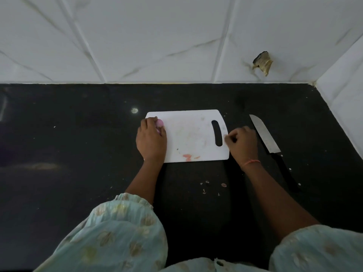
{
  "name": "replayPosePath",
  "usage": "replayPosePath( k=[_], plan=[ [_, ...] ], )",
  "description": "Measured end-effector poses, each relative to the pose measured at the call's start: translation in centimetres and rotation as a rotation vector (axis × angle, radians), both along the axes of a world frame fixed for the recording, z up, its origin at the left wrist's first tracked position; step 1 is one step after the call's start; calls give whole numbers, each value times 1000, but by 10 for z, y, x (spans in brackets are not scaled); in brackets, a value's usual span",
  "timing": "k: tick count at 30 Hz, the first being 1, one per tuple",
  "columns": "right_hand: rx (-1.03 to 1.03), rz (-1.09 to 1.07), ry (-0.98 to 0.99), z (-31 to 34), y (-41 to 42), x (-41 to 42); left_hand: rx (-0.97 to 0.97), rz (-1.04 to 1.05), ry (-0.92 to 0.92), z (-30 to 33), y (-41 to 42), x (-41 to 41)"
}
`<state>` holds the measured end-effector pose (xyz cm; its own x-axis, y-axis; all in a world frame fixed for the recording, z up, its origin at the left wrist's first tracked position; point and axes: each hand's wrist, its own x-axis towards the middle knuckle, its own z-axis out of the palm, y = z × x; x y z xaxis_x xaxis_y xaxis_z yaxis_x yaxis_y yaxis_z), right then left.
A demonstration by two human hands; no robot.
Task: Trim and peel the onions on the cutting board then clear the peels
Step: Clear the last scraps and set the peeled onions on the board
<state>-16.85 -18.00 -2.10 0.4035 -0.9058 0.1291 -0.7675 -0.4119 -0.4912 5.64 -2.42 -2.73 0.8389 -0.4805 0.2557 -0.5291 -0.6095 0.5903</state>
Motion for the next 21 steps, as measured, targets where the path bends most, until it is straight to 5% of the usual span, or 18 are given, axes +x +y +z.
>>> replayPosePath(
  k=[9, 15, 19, 21],
  plan=[
    [121, 345, -37, -15, 41, -51, 22, -1, -24, -1, 1, 3],
    [199, 242, -217, -5, 92, -72, -7, -6, -18, -3, -1, 4],
    [356, 15, -568, 4, 109, -79, -22, -19, -17, -4, 0, 4],
    [271, -123, -493, 1, 111, -81, -25, -25, -6, -3, 1, 4]
  ],
)
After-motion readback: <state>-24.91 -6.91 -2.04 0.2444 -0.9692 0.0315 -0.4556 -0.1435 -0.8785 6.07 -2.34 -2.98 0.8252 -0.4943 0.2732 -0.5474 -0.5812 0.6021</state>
